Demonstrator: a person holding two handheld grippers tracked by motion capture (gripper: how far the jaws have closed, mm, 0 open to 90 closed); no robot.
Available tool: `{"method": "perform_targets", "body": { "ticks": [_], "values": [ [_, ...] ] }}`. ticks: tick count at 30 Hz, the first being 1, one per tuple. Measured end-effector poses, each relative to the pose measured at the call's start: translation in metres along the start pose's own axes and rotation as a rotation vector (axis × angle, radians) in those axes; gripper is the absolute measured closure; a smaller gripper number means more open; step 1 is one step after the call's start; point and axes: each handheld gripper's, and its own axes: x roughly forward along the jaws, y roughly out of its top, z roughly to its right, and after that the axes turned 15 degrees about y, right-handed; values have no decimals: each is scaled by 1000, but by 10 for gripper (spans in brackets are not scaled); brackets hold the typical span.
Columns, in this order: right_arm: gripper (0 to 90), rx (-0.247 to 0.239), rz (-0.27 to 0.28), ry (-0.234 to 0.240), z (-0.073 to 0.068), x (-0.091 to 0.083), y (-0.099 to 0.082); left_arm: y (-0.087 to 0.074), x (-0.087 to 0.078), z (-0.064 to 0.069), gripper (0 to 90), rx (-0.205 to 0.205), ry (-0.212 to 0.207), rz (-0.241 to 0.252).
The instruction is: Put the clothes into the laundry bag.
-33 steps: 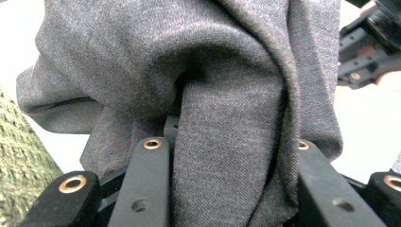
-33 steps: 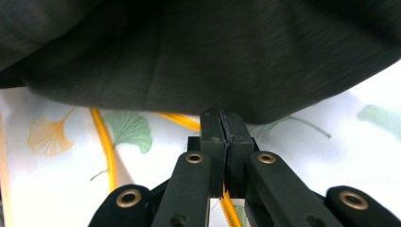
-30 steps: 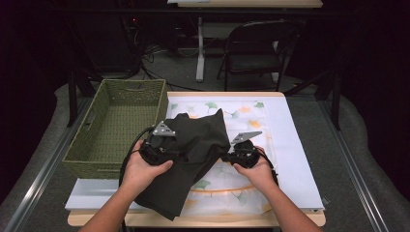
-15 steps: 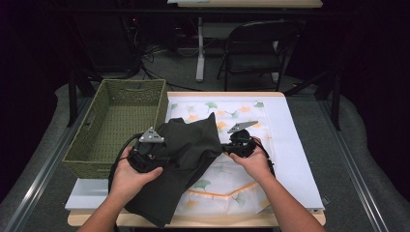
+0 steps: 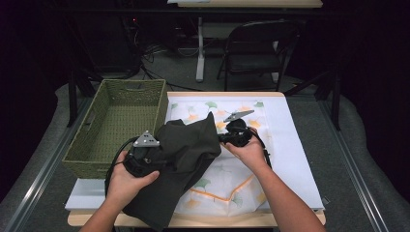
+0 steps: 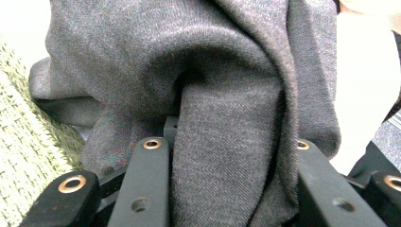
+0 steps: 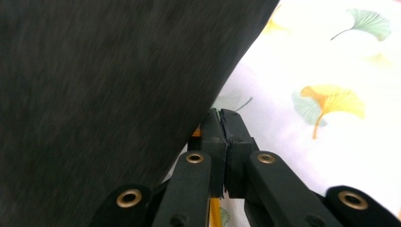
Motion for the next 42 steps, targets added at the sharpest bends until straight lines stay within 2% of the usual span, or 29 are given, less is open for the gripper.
{"method": "perform_targets", "body": {
  "ticks": [10,18,23,31,42],
  "values": [
    [893,25,23,-17,8,-6,13,-5,-2,2,670,3,-9,9],
    [893,21,45,-21,10,-7,17,-12,-5,4,670,1,-17,17],
    [893,17,56,-23,7,-10,18,-16,-10,6,669,16,-19,22],
    [893,11,85,-19,1,-17,24,-18,-14,17,669,51,-38,13],
    [894,-30,97,-1,-15,-20,29,-11,6,37,669,105,-63,-17]
  ]
}}
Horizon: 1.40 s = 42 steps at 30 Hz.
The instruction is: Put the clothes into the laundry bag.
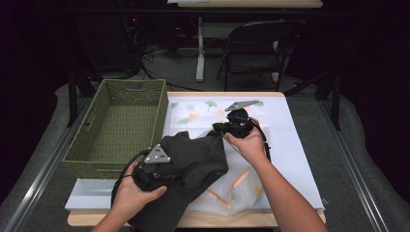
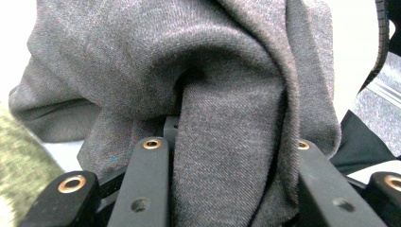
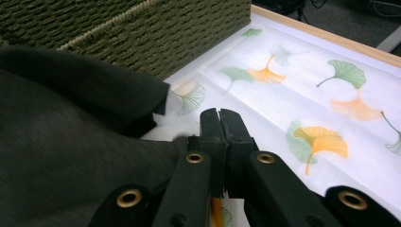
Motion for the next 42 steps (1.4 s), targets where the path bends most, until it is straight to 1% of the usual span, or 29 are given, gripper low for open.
{"method": "perform_targets", "body": {
  "ticks": [8,9,14,16,18,21,24,25,26,29,30,32,35,36,40,42],
  "values": [
    [896,-13,17,14,-7,-4,1,9,17,7,668,15,-28,-15],
    [896,-17,18,17,-8,-4,1,9,19,8,668,11,-31,-17],
    [896,-32,37,44,-17,-6,1,14,32,11,668,27,-26,-35],
    [896,-48,44,56,-22,-7,1,15,37,12,667,20,-30,-39],
    [897,-64,38,61,-27,-7,1,15,42,11,667,18,-27,-45],
    [897,-83,31,68,-34,-6,0,15,51,9,666,2,-28,-50],
    [898,-90,34,79,-38,-6,-3,13,59,8,665,-19,-32,-59],
    [899,-92,31,81,-39,-6,-4,13,62,7,665,-22,-39,-59],
    [899,-95,29,81,-40,-6,-5,12,65,7,666,-19,-35,-63],
    [900,-90,33,82,-40,-8,-9,11,73,9,665,-24,-43,-76],
    [900,-84,38,84,-40,-8,-10,11,75,10,664,-15,-41,-78],
    [900,-82,45,87,-40,-10,-13,11,78,11,664,-10,-37,-82],
    [900,-80,62,100,-41,-13,-16,11,82,12,663,-17,-46,-91],
    [900,-74,71,106,-42,-14,-16,11,84,12,663,-12,-46,-92],
    [900,-64,95,118,-43,-15,-15,12,86,16,662,-6,-42,-96],
    [900,-69,101,129,-45,-14,-13,12,88,15,662,-5,-46,-101]
  ]
}}
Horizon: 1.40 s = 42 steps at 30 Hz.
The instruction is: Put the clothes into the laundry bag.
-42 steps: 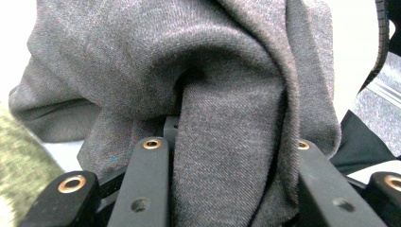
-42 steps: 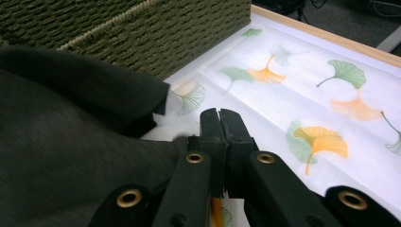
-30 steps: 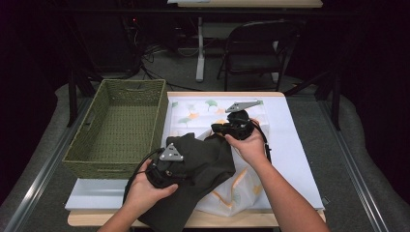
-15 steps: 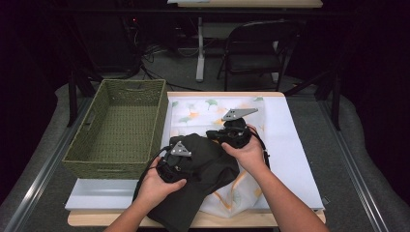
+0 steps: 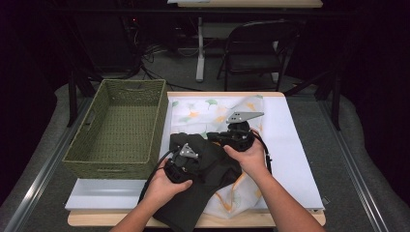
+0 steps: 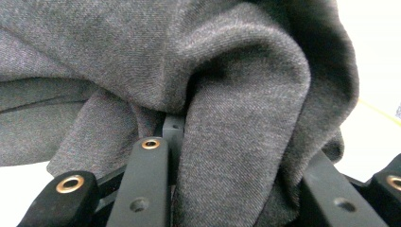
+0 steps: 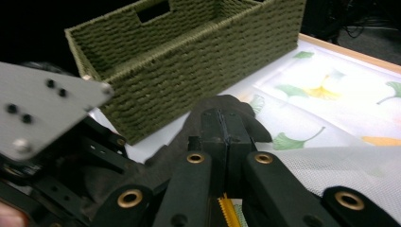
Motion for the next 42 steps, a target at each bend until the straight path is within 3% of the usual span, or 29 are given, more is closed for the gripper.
{"method": "perform_targets", "body": {
  "ticks": [7,12,14,15,16,19,24,26,28,31,37,42],
  "values": [
    [900,-39,1,15,-17,-1,-4,0,3,-1,661,-9,-2,-1],
    [900,-42,3,14,-19,-2,-6,0,3,-1,661,-9,-2,-1],
    [900,-42,3,14,-19,-2,-6,5,-5,-6,663,-13,2,25],
    [900,-48,54,5,-23,-13,-16,9,-11,-7,663,-8,23,36],
    [900,-48,54,5,-23,-13,-16,9,-11,-7,663,-8,23,36],
    [900,-16,129,17,-20,-26,-21,17,-23,-12,663,14,56,47],
    [900,4,172,24,-21,-31,-24,22,-28,-18,662,19,77,52],
    [900,8,174,21,-21,-31,-24,20,-26,-15,661,24,70,49],
    [900,-11,152,-17,-19,-28,-25,14,-16,-2,662,63,51,40],
    [900,-8,139,-34,-15,-26,-23,12,-9,8,662,89,43,33],
    [900,-1,126,-39,-6,-21,-6,12,-4,23,662,157,30,33],
    [900,-1,118,-32,-4,-14,5,11,3,28,662,177,18,23]
  ]
}}
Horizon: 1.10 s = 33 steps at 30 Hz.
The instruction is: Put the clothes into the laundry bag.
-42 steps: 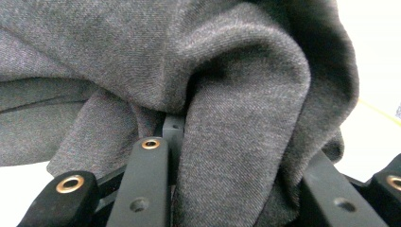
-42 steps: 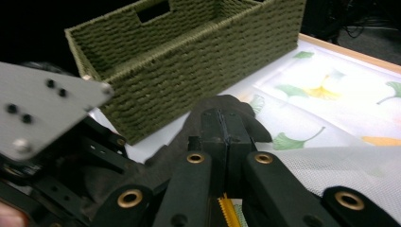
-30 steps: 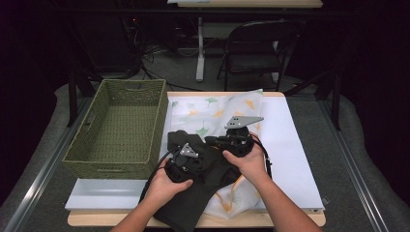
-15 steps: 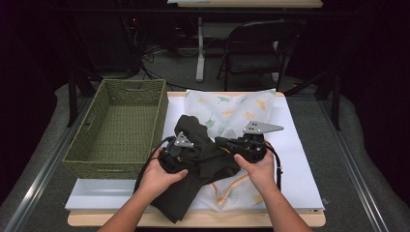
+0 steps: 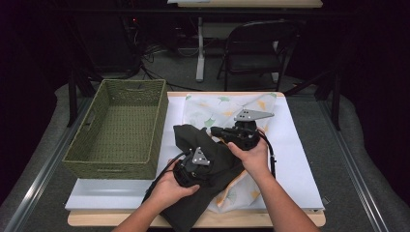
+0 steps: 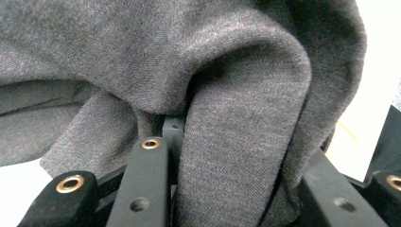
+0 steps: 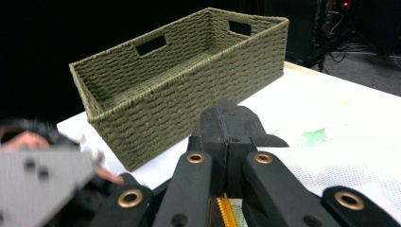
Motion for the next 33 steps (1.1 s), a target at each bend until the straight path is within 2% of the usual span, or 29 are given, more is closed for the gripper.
{"method": "perform_targets", "body": {
  "ticks": [3,5,8,11,16,20,22,26,33],
  "values": [
    [900,-4,-2,10,-1,8,6,-1,10,0,661,-14,-27,-8],
    [900,-4,-3,13,-2,9,6,-2,12,-1,660,-19,-30,-10],
    [900,-12,-5,25,-8,9,5,-3,15,-4,658,-66,-24,-3],
    [900,-8,10,34,-14,2,-4,-4,15,-7,656,-87,-19,4],
    [900,28,37,64,-21,-9,-26,-5,18,-12,647,-139,-9,19],
    [900,35,15,68,-24,-11,-38,-4,22,-15,634,-162,-7,18],
    [900,30,1,63,-26,-11,-41,-4,23,-18,619,-182,-25,21],
    [900,31,-10,57,-26,-10,-45,-5,24,-20,577,-198,-26,24],
    [900,-2,-25,23,-27,-10,-46,-6,23,-19,520,-189,-25,28]
  ]
}}
